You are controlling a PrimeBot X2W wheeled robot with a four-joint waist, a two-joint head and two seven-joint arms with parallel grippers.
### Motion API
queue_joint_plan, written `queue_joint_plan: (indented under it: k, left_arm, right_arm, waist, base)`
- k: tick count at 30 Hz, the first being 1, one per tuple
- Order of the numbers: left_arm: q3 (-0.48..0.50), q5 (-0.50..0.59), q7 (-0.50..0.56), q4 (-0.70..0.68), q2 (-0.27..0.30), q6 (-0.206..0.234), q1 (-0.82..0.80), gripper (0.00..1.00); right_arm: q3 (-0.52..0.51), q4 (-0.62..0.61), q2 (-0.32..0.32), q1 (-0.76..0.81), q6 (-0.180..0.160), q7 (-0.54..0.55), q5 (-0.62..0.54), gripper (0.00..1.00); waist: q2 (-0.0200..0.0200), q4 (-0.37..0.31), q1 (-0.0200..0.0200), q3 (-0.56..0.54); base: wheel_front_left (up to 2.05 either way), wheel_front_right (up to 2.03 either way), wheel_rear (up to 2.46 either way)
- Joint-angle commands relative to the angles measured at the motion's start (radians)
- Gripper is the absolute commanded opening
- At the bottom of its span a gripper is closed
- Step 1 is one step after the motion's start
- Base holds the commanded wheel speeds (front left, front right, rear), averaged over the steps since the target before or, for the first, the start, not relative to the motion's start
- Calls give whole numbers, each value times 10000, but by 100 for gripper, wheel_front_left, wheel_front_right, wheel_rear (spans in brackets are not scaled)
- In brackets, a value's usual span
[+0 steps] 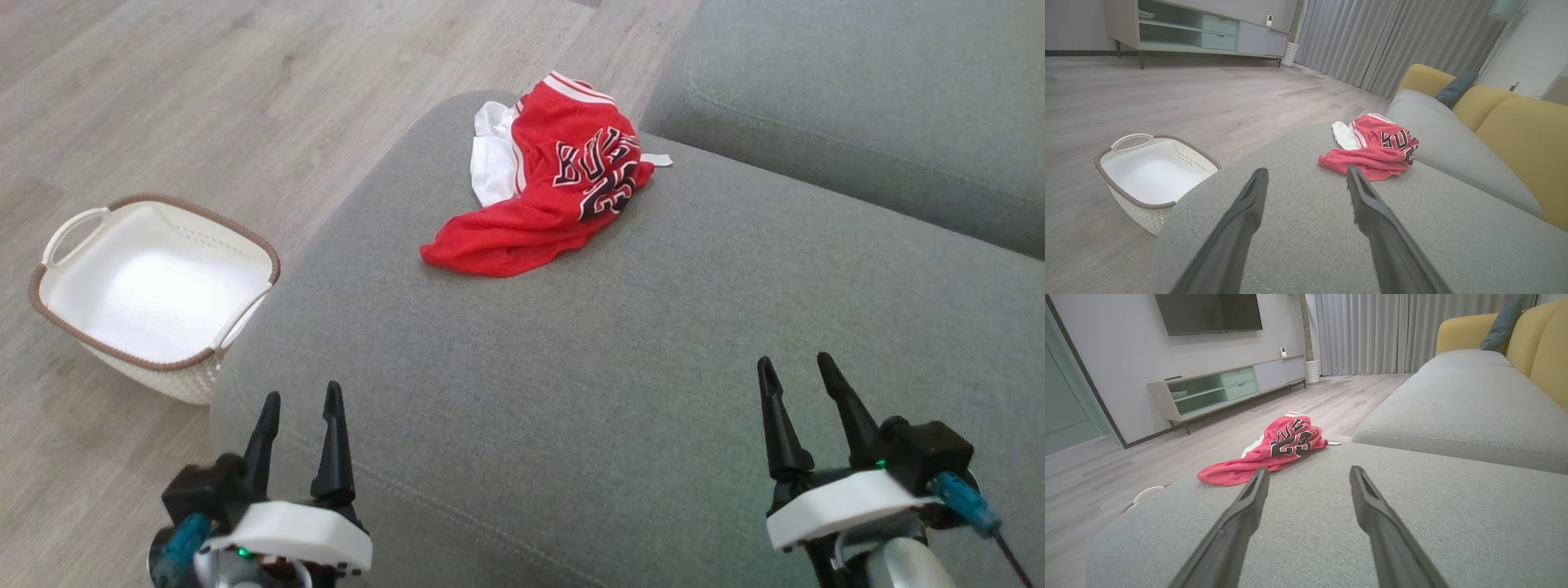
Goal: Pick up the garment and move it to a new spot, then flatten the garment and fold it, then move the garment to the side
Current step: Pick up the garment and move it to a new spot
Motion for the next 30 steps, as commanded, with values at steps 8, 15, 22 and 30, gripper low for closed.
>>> queue_joint_plan:
  k: [8,15,22,30]
  left_arm:
    - [356,78,-122,-604,97,35,-476,100]
    - [399,399,77,-779,629,-189,-2182,100]
    - [495,431,1312,260,1606,-995,-5465,100]
    - [350,-389,3513,2714,2454,-2049,-9077,100]
  right_arm:
    - [216,-528,-49,-658,65,21,-240,100]
    - [125,-1111,-49,-1339,65,345,-757,100]
    - [60,-1693,-49,-2299,65,542,-1121,100]
    - [185,-1921,-49,-3069,65,560,-1225,100]
  waist:
    - [0,-509,0,519]
    - [0,-1585,0,1688]
    - [0,-2863,0,3029]
    - [0,-4095,0,4393]
  base:
    - [0,0,0]
    - [0,0,0]
    - [0,0,0]
    - [0,0,0]
